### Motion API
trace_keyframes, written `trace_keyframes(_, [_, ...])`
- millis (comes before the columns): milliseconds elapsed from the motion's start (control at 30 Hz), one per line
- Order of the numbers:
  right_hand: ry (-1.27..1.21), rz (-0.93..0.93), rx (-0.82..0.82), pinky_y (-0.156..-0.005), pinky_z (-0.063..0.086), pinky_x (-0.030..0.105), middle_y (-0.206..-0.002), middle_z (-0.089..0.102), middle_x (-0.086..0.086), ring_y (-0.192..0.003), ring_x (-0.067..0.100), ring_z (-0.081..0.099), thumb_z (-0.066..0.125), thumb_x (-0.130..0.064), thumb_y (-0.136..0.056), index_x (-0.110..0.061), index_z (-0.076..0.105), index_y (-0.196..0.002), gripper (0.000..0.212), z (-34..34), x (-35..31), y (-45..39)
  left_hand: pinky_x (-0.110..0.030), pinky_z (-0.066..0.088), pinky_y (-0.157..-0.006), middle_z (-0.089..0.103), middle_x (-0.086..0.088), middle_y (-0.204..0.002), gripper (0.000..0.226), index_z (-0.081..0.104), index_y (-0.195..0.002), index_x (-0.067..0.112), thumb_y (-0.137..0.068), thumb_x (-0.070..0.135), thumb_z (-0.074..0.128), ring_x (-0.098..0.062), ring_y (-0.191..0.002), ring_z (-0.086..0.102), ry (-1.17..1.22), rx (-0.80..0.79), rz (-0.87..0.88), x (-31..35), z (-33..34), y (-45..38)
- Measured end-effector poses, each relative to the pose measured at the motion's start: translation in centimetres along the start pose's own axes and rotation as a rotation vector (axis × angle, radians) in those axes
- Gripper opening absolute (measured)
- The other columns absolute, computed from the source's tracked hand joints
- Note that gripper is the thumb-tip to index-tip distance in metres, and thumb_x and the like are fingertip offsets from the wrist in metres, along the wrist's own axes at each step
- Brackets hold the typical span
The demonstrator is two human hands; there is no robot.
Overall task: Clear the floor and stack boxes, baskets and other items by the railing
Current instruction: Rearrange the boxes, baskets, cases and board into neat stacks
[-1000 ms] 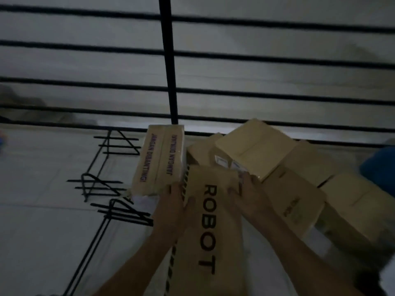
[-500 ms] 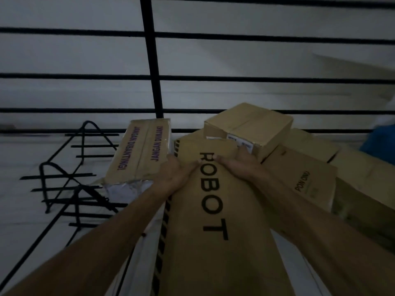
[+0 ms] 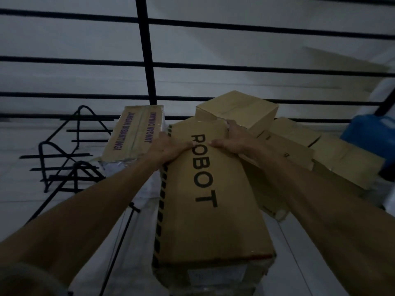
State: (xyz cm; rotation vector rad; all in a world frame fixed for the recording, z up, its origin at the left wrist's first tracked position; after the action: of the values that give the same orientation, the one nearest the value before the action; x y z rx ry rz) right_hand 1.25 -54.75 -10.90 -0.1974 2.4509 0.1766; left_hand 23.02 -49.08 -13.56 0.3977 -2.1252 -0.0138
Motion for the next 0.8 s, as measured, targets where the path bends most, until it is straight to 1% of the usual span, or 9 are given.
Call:
trace_keyframes(167, [0.176, 0.052, -0.046, -0.099, 0.040, 0.035, -0.154, 0.036, 0.010, -0.136, 0.028, 0.042, 0.075, -0.052, -0.081, -0.011, 0.029, -0.152, 0.094, -0.7, 0.7, 1.7, -0.038, 0.057, -0.058, 0.060, -0.016, -0.126, 0.091, 0.036, -0.145, 0.010, -0.079, 0.057, 0.076, -0.033, -0.098, 0.066, 0.079, -0.298, -0.219, -0.1, 1.8, 2.2])
trace_keyframes(233, [0.231, 0.067, -0.070, -0.094, 0.040, 0.035, -0.151, 0.040, 0.008, -0.131, 0.027, 0.045, 0.074, -0.066, -0.073, -0.015, 0.034, -0.148, 0.099, -1.0, 0.6, 2.4, -0.045, 0.062, -0.062, 0.061, -0.018, -0.120, 0.078, 0.036, -0.144, 0.010, -0.087, 0.048, 0.072, -0.039, -0.093, 0.070, 0.159, -0.461, -0.284, 0.1, 3.3, 3.5])
trace_keyframes(300, [0.317, 0.061, -0.078, -0.098, 0.042, 0.038, -0.149, 0.041, 0.007, -0.128, 0.026, 0.046, 0.069, -0.084, -0.056, -0.017, 0.037, -0.146, 0.117, -1.2, 0.8, 3.0, -0.047, 0.063, -0.068, 0.053, -0.021, -0.135, 0.071, 0.036, -0.144, 0.012, -0.089, 0.037, 0.073, -0.046, -0.104, 0.067, 0.269, -0.599, -0.351, 0.3, 4.6, 4.5])
trace_keyframes(433, [0.350, 0.142, -0.094, -0.103, 0.038, 0.041, -0.157, 0.033, 0.007, -0.138, 0.031, 0.039, 0.073, -0.082, -0.056, -0.024, 0.019, -0.156, 0.127, -2.8, 2.6, 4.4, -0.051, 0.059, -0.085, 0.051, -0.029, -0.140, 0.074, 0.033, -0.150, 0.011, -0.090, 0.028, 0.074, -0.048, -0.107, 0.067, 0.326, -0.857, -0.366, 1.1, 6.4, 5.5])
trace_keyframes(467, [0.352, 0.155, -0.107, -0.103, 0.038, 0.041, -0.157, 0.034, 0.006, -0.138, 0.030, 0.039, 0.075, -0.079, -0.057, -0.026, 0.021, -0.156, 0.125, -3.3, 3.1, 4.3, -0.050, 0.059, -0.087, 0.051, -0.029, -0.141, 0.081, 0.033, -0.151, 0.011, -0.087, 0.034, 0.077, -0.046, -0.108, 0.067, 0.279, -0.871, -0.344, 1.2, 6.4, 5.4])
trace_keyframes(533, [0.391, 0.177, -0.123, -0.107, 0.040, 0.043, -0.157, 0.035, 0.005, -0.137, 0.030, 0.040, 0.078, -0.073, -0.061, -0.024, 0.026, -0.154, 0.117, -4.0, 3.4, 3.9, -0.047, 0.062, -0.081, 0.046, -0.022, -0.148, 0.099, 0.038, -0.150, 0.012, -0.072, 0.049, 0.086, -0.043, -0.110, 0.066, 0.091, -0.754, -0.245, 1.4, 5.9, 3.7])
trace_keyframes(633, [0.442, 0.161, -0.120, -0.099, 0.042, 0.036, -0.151, 0.042, 0.006, -0.131, 0.028, 0.045, 0.070, -0.057, -0.083, -0.019, 0.035, -0.150, 0.084, -3.6, 2.0, 3.7, -0.043, 0.063, -0.078, 0.058, -0.015, -0.139, 0.112, 0.052, -0.138, 0.008, -0.047, 0.060, 0.094, -0.036, -0.100, 0.071, 0.020, -0.581, -0.115, 2.0, 5.2, 1.2])
trace_keyframes(700, [0.443, 0.118, -0.106, -0.093, 0.037, 0.033, -0.149, 0.043, 0.007, -0.130, 0.026, 0.045, 0.056, -0.051, -0.095, -0.018, 0.040, -0.147, 0.063, -2.6, 0.7, 3.0, -0.039, 0.062, -0.083, 0.072, -0.017, -0.116, 0.105, 0.057, -0.128, 0.002, -0.049, 0.063, 0.091, -0.028, -0.089, 0.076, -0.005, -0.580, -0.078, 2.4, 5.5, 0.7])
trace_keyframes(800, [0.459, 0.121, -0.083, -0.099, 0.037, 0.033, -0.156, 0.037, 0.010, -0.135, 0.028, 0.042, 0.040, -0.060, -0.100, -0.014, 0.038, -0.150, 0.068, -1.3, 0.0, 1.4, -0.036, 0.060, -0.089, 0.072, -0.018, -0.112, 0.080, 0.062, -0.117, 0.001, -0.065, 0.056, 0.086, -0.025, -0.086, 0.076, -0.057, -0.648, -0.036, 3.0, 6.7, 0.6])
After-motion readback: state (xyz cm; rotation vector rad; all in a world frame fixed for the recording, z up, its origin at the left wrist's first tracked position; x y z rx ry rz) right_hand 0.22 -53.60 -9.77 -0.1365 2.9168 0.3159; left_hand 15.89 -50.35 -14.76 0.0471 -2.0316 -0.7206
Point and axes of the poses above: each hand's wrist, its own y-axis away from the middle knuckle, its own z-axis out of the palm, x = y × z, the point moved 5 cm from there along -y, towards the middle knuckle
